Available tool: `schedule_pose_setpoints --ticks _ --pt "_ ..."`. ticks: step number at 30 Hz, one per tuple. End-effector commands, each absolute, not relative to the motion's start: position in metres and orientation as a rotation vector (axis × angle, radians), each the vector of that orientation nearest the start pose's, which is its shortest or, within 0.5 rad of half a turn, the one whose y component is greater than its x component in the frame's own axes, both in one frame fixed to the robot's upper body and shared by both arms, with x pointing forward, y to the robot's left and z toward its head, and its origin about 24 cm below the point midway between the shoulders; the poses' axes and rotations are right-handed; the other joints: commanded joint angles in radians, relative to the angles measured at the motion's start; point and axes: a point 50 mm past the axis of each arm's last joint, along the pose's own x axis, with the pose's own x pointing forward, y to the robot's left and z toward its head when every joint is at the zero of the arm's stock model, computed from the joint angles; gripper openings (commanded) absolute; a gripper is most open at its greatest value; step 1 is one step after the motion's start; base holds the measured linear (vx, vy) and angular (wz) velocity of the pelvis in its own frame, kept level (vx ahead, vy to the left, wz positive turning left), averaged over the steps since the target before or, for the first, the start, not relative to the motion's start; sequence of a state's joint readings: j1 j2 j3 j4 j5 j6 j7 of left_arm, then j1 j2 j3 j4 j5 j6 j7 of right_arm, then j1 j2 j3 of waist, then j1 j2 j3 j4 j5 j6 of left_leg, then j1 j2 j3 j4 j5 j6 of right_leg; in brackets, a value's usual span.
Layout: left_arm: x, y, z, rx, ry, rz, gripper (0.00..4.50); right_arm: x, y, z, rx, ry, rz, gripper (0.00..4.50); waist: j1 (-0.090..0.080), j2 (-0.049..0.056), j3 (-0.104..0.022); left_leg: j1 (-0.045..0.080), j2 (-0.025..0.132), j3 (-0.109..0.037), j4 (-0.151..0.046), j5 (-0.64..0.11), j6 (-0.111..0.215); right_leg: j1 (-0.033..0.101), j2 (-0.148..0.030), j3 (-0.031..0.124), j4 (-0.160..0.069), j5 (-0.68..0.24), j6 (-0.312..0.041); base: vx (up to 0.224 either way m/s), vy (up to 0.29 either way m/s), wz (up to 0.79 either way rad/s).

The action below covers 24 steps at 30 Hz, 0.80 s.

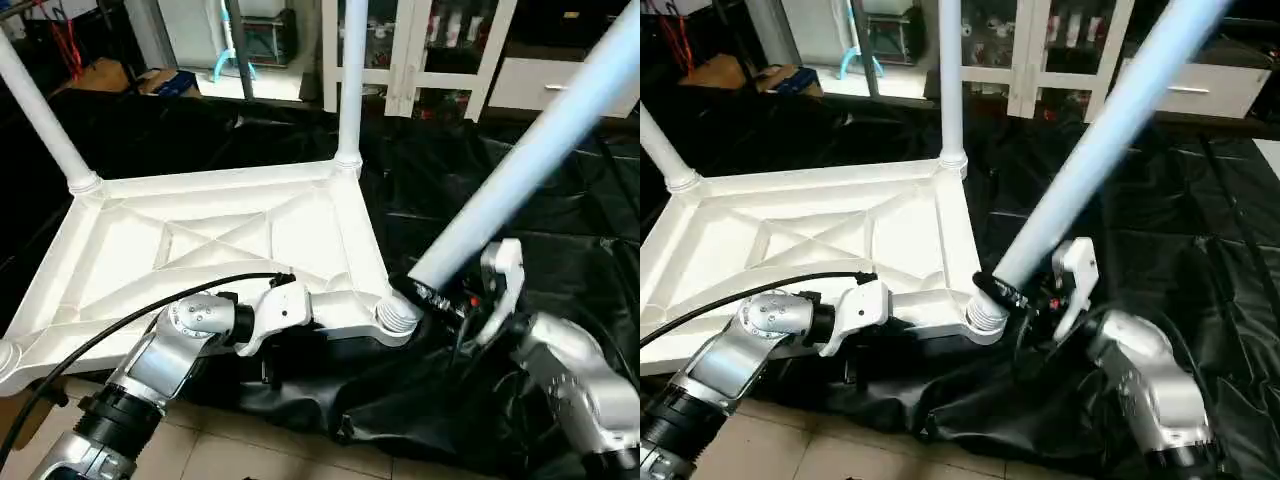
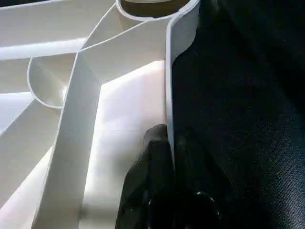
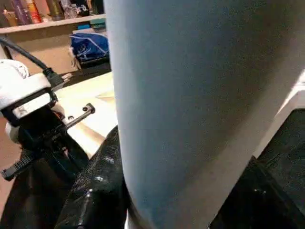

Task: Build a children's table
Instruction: Insert table leg to table base

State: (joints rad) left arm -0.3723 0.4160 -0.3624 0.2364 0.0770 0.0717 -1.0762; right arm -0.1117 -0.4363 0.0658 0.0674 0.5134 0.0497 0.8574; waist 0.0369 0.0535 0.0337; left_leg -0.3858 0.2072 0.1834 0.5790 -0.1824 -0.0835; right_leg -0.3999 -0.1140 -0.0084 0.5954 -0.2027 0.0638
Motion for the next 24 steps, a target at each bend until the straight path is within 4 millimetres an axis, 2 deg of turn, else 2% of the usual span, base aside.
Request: schedule_pose_setpoints --ticks 1,3,7,10,17,18,23,24 --pt "0.273 0.12 0.035 0.506 0.33 -1.329 0.01 0.254 -0.195 0.067 -0.007 0.0 0.83 1.85 -0.005 -0.025 -0.032 0.01 0.006 0.008 -0.069 -0.225 0.087 0.028 0.005 0.002 -0.071 -0.156 -0.219 0.0 0.0 0.0" --pt "0.273 0.12 0.035 0.507 0.331 -1.328 0.01 0.251 -0.194 0.065 -0.018 0.012 0.845 1.85 -0.006 -0.027 -0.032 0.011 0.006 0.009 -0.069 -0.225 0.092 0.027 0.006 0.003 -0.072 -0.147 -0.219 0.0 0.0 0.0" --pt "0.274 0.119 0.035 0.51 0.332 -1.329 0.01 0.246 -0.19 0.058 -0.058 0.048 0.89 1.85 -0.005 -0.023 -0.031 0.011 0.007 0.009 -0.071 -0.238 0.09 0.026 0.005 0.002 -0.074 -0.16 -0.215 0.0 0.0 0.0" --pt "0.275 0.119 0.035 0.517 0.333 -1.332 0.01 0.24 -0.183 0.05 -0.12 0.121 0.984 1.85 -0.004 -0.022 -0.03 0.012 0.007 0.009 -0.072 -0.247 0.087 0.025 0.006 0.003 -0.076 -0.172 -0.21 0.0 0.0 0.0" --pt "0.275 0.117 0.035 0.523 0.333 -1.335 0.01 0.235 -0.175 0.044 -0.181 0.257 1.16 1.85 0.001 -0.027 -0.031 0.012 0.009 0.011 -0.069 -0.226 0.104 0.026 0.004 0.003 -0.075 -0.154 -0.212 0.0 0.0 0.0" --pt "0.275 0.116 0.035 0.524 0.333 -1.336 0.01 0.236 -0.173 0.045 -0.188 0.279 1.19 1.85 0.001 -0.03 -0.032 0.009 0.007 0.011 -0.068 -0.208 0.111 0.031 0.003 0.002 -0.071 -0.14 -0.217 0.0 0.0 0.0" --pt "0.275 0.115 0.034 0.526 0.334 -1.339 0.01 0.241 -0.169 0.046 -0.184 0.364 1.285 1.85 0.002 -0.032 -0.031 0.01 0.009 0.014 -0.068 -0.21 0.118 0.029 0.001 0.001 -0.073 -0.17 -0.215 0.0 0.0 0.0" --pt "0.275 0.114 0.034 0.525 0.334 -1.34 0.01 0.242 -0.167 0.045 -0.184 0.401 1.321 1.85 0.003 -0.037 -0.03 0.013 0.011 0.017 -0.068 -0.215 0.119 0.025 0.001 0.002 -0.075 -0.178 -0.212 0.0 0.0 0.0"
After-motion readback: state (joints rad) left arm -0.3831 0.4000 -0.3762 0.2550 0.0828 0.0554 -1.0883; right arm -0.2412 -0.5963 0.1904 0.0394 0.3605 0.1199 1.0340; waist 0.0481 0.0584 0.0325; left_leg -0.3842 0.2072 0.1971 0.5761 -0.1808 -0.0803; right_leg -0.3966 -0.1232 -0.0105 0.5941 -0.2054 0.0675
